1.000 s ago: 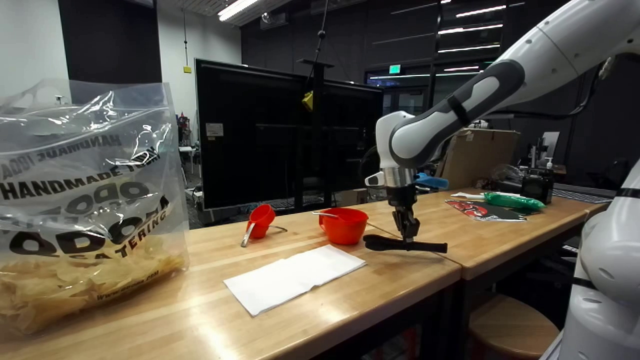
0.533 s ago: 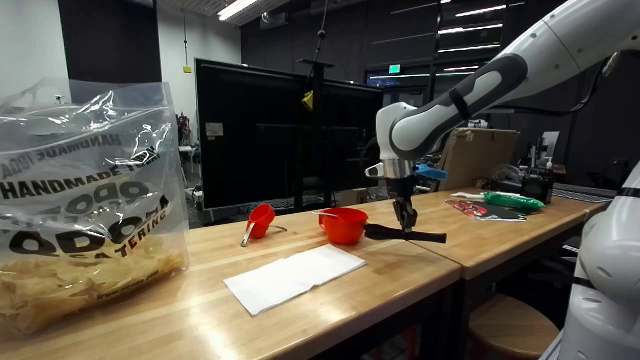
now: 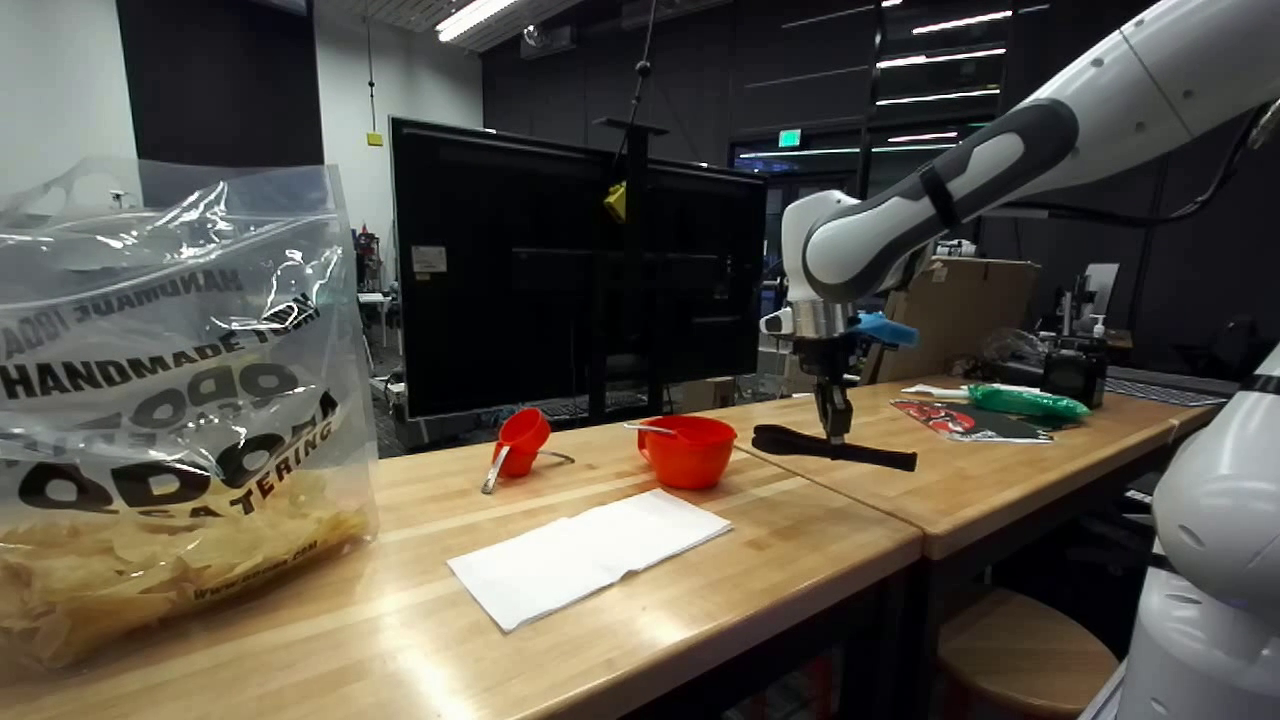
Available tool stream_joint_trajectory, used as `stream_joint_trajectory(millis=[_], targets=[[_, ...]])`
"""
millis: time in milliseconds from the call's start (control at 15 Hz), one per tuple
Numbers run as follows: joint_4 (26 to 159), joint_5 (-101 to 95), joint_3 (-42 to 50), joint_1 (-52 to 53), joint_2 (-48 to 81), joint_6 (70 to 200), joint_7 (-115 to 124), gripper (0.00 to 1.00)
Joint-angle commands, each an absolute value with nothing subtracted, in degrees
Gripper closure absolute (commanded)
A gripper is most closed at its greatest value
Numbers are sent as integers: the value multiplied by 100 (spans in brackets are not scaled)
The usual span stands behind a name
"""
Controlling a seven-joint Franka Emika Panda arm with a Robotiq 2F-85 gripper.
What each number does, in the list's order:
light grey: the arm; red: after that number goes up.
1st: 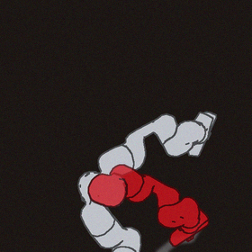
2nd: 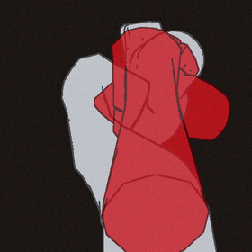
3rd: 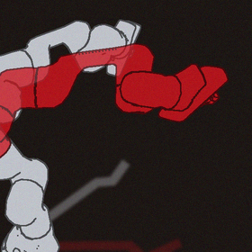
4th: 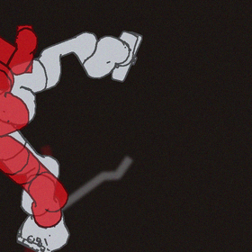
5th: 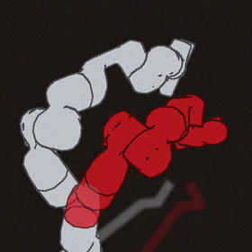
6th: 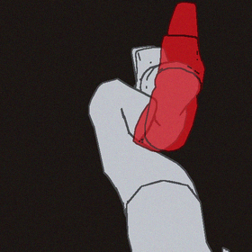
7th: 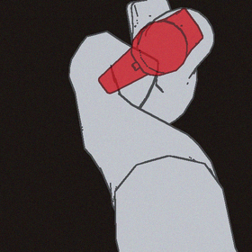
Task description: Move the black tongs to the right
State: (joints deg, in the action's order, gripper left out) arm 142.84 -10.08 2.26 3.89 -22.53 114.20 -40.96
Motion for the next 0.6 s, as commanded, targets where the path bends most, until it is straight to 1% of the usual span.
stream_joint_trajectory(millis=[0,533], targets=[[14274,-1097,393,215,-2460,11394,-3915,99],[13676,-962,705,52,-2048,11481,-3753,99]])
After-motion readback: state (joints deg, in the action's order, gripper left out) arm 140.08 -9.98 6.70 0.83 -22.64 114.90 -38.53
